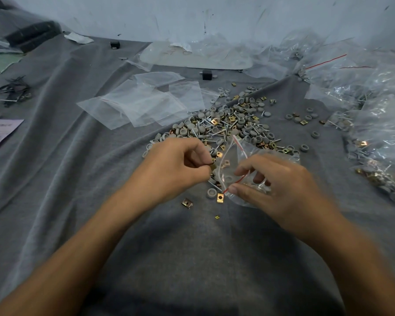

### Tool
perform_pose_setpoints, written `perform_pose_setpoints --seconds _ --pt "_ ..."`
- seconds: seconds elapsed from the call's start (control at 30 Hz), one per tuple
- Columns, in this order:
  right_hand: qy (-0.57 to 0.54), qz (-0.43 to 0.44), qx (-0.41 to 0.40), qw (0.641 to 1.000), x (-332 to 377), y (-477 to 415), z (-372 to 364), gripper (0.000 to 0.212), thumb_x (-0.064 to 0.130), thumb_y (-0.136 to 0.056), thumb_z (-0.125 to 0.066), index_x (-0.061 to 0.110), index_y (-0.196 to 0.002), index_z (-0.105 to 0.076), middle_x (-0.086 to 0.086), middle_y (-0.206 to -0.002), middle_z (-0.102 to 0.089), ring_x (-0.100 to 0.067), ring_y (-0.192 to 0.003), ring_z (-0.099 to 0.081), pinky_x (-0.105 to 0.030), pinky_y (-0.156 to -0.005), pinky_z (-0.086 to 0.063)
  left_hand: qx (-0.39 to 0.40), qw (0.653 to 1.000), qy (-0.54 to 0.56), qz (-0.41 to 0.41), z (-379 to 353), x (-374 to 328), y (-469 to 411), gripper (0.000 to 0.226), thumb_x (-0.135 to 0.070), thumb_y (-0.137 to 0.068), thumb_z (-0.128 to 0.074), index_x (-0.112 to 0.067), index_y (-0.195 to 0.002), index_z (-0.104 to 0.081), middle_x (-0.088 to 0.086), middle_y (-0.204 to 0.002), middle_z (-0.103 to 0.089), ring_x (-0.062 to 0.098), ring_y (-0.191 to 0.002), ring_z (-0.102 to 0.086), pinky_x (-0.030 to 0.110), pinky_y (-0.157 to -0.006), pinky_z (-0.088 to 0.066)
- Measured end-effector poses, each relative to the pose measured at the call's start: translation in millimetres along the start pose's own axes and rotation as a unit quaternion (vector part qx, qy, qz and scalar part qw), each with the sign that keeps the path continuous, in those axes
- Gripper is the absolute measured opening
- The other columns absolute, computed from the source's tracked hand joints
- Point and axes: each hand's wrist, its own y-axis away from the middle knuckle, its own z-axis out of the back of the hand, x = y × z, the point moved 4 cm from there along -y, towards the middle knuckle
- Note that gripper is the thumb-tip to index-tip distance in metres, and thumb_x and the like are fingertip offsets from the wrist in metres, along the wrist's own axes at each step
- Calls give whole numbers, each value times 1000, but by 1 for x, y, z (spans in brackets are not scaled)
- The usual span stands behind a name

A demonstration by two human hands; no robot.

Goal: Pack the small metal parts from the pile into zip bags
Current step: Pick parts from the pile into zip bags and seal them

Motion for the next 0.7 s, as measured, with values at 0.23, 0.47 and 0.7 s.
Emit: perform_pose_setpoints --seconds 0.23,0.47,0.7 --pt "12 5 15 1000 -1 -1 -3 40 68 -79 -55 36 -102 -64 29 -94 -55 8 -90 -51 -17 -70 -36 38 992 121 9 -14 -3 -6 18 -10 -82 -81 -19 -95 -73 2 -83 -76 23 -80 -73 53 -83 -59" --pt "6 6 10 1000 0 0 -2 29 59 -82 -61 37 -99 -64 23 -94 -59 6 -88 -53 -24 -70 -41 -7 983 180 31 -17 -4 -8 21 -16 -85 -81 -20 -102 -69 2 -86 -75 18 -74 -74 40 -71 -62" --pt "-3 -8 6 1000 -3 0 4 30 65 -79 -58 40 -96 -63 26 -95 -58 7 -93 -54 -15 -71 -38 105 994 -15 -5 15 0 -5 5 -26 -88 -75 -27 -91 -71 -11 -80 -71 2 -69 -64 24 -66 -52"
